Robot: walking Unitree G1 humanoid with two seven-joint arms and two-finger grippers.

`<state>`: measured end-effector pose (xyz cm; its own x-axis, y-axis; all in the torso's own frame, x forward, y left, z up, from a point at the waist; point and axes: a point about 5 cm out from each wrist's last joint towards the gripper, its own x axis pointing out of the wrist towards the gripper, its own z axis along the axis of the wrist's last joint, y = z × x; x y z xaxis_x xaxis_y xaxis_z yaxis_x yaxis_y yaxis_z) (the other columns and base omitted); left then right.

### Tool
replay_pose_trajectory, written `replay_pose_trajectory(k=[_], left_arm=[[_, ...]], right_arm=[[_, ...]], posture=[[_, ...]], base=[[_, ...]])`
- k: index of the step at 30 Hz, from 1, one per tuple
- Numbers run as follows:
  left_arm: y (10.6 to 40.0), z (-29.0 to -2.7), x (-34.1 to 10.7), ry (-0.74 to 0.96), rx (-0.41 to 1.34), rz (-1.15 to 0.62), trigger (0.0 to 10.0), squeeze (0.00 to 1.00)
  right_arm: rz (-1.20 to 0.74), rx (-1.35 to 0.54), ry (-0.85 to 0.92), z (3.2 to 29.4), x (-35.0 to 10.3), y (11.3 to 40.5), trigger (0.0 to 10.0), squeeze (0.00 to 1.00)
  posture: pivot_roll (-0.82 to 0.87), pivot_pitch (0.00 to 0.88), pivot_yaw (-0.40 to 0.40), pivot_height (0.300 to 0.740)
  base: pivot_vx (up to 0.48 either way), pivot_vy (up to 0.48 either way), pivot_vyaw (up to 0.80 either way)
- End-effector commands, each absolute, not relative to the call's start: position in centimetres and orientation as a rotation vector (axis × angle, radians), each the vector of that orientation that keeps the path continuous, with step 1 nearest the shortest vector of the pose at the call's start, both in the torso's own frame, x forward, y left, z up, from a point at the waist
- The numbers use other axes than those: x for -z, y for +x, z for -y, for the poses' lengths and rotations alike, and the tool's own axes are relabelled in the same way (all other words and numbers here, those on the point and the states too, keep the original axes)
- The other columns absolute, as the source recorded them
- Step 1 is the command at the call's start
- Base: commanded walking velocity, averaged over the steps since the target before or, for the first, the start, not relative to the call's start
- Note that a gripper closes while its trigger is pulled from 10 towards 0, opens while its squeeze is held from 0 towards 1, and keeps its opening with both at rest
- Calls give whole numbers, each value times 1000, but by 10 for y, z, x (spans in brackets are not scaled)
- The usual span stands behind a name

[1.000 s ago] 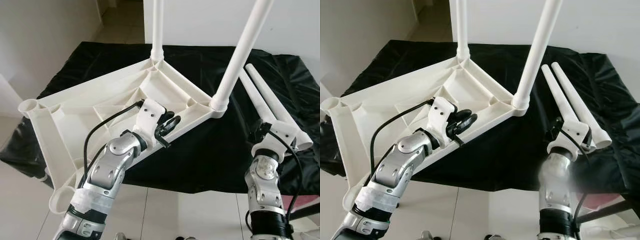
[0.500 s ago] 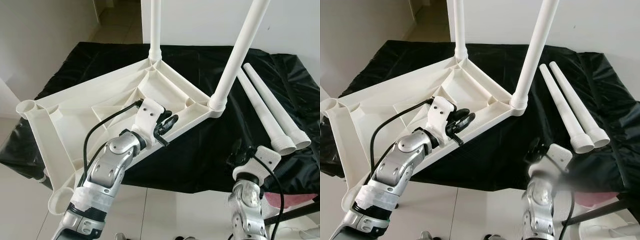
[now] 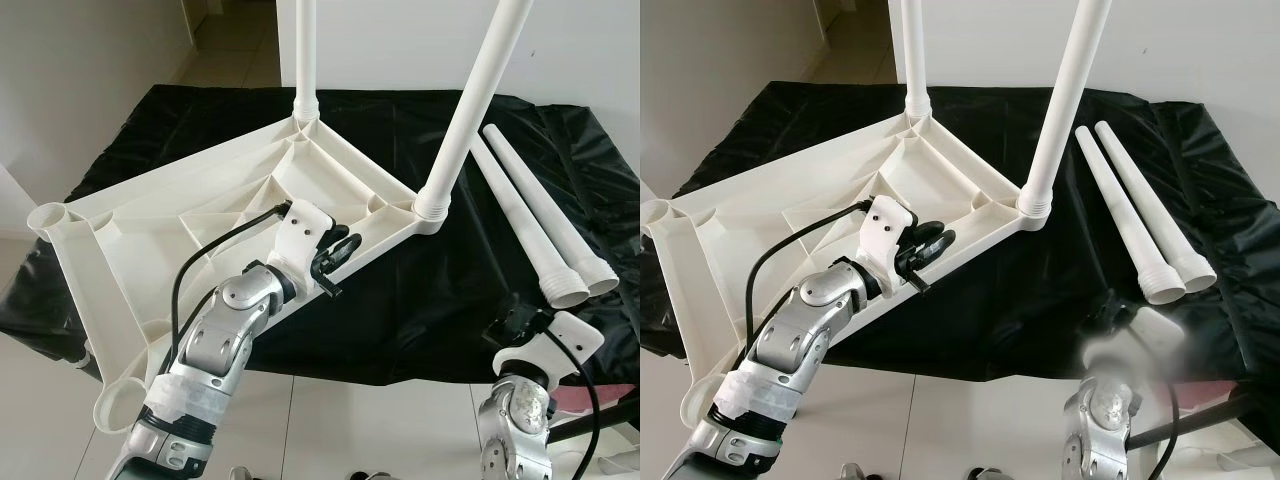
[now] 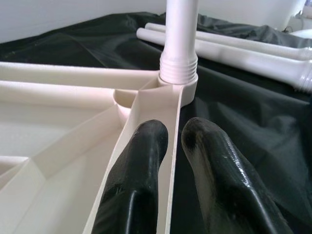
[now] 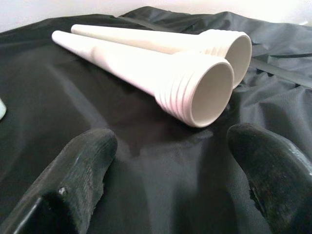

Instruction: Building children table

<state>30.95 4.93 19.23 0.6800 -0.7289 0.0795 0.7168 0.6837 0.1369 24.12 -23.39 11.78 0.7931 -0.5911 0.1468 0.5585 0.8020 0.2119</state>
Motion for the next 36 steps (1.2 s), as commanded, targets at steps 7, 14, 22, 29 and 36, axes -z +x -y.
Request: replay_pose_trajectory(k=[7, 14, 22, 29, 36], left_arm=[[310, -47, -191, 121, 855, 127, 10000, 0], [312, -51, -193, 137, 846, 129, 10000, 0], [311, -52, -192, 139, 844, 122, 10000, 0], [312, -51, -193, 142, 850, 124, 10000, 0], [312, -52, -193, 141, 855, 121, 10000, 0]], right_arm=[[213, 609, 206, 247, -122, 255, 10000, 0], [202, 573, 236, 252, -123, 267, 10000, 0], [187, 513, 249, 253, -124, 273, 10000, 0], [147, 363, 248, 256, -125, 287, 10000, 0], [97, 273, 223, 259, -122, 294, 10000, 0]], posture=[[-32, 122, 54, 740], [-16, 129, 59, 740], [-14, 134, 69, 740], [-13, 135, 77, 740], [-10, 133, 81, 740]], base=[[0, 0, 0], [0, 0, 0], [0, 0, 0], [0, 0, 0], [0, 0, 0]])
